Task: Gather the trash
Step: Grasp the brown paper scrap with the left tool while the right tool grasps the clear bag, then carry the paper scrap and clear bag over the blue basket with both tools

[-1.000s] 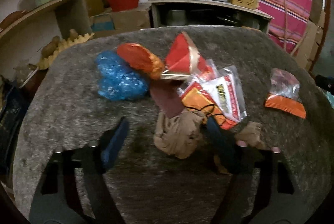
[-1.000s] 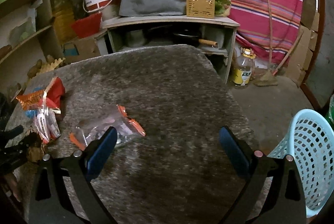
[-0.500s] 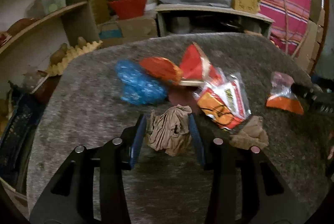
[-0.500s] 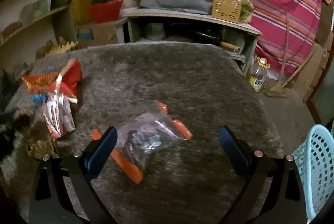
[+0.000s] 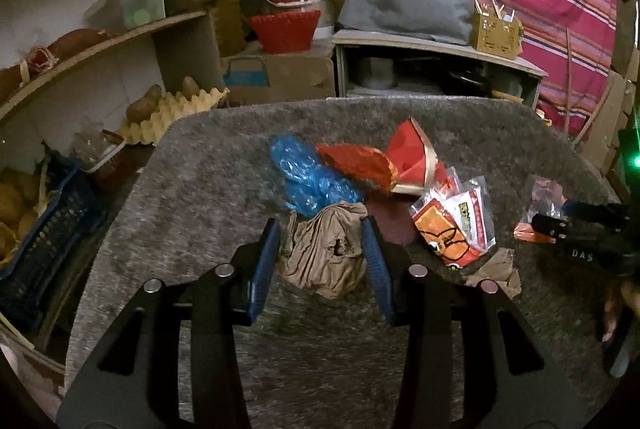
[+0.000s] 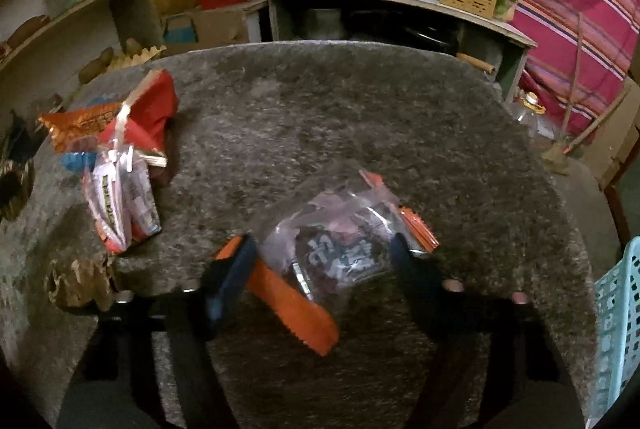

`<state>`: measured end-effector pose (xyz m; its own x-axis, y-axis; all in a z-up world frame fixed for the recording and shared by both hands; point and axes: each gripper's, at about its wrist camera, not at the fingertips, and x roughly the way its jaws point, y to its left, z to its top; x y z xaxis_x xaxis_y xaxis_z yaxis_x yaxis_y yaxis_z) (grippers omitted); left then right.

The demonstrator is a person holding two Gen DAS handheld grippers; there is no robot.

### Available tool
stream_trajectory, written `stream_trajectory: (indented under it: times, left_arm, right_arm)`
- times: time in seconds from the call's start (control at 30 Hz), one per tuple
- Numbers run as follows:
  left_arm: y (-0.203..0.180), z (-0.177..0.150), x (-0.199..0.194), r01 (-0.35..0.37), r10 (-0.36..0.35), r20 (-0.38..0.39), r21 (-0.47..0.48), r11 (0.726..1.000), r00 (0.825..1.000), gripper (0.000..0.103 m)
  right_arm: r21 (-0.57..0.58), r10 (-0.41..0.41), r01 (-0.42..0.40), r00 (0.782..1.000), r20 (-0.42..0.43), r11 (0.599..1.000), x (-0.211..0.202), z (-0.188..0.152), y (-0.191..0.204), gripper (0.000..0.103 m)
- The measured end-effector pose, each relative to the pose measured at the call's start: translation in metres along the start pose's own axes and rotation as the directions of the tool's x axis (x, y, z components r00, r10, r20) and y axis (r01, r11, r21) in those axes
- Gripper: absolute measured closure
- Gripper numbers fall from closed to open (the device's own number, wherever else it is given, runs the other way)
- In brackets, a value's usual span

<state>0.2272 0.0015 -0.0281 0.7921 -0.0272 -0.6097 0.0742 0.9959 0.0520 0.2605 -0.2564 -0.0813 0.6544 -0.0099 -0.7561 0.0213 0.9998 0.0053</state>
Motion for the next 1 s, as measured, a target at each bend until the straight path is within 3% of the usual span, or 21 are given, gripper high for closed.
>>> stream_trajectory:
  times: [0.03, 0.07, 0.27, 0.53, 0.77, 1.0]
  left_arm:
    - [-0.001, 0.001, -0.003, 0.0, 0.0, 0.007, 0.0, 1.0, 1.0, 0.062]
    - [-0.002, 0.002, -0.004, 0.002, -0.002, 0.01, -0.001, 1.0, 1.0, 0.062]
    - [-0.015, 0.008, -0.021, 0.015, -0.016, 0.038, 0.005, 1.0, 0.999, 0.062]
    - [-0.056, 0.017, -0.042, 0.054, -0.057, 0.078, 0.037, 0.998, 0.995, 0.062]
    - [-0.124, 0.028, -0.062, 0.106, -0.121, 0.12, 0.127, 0.986, 0.985, 0.062]
    - [-0.208, 0.031, -0.076, 0.213, -0.235, 0.12, 0.175, 0.961, 0.964, 0.062]
  right_arm:
    - [0.005, 0.02, -0.02, 1.0, -0.002, 1.0, -0.001, 0.0, -0.002, 0.067]
    - [0.015, 0.052, -0.052, 0.999, -0.009, 0.999, -0.001, 0.0, -0.004, 0.076]
    - [0.027, 0.044, -0.045, 0.998, 0.049, 0.999, -0.023, -0.003, -0.018, 0.081]
    - [0.091, 0.024, -0.038, 0.988, 0.155, 0.995, -0.079, -0.004, -0.075, 0.082]
    - [0.174, -0.043, 0.005, 0.976, 0.214, 0.985, -0.124, -0.02, -0.148, 0.082]
    - [0.279, -0.141, 0.072, 0.962, 0.235, 0.958, -0.162, -0.048, -0.231, 0.082]
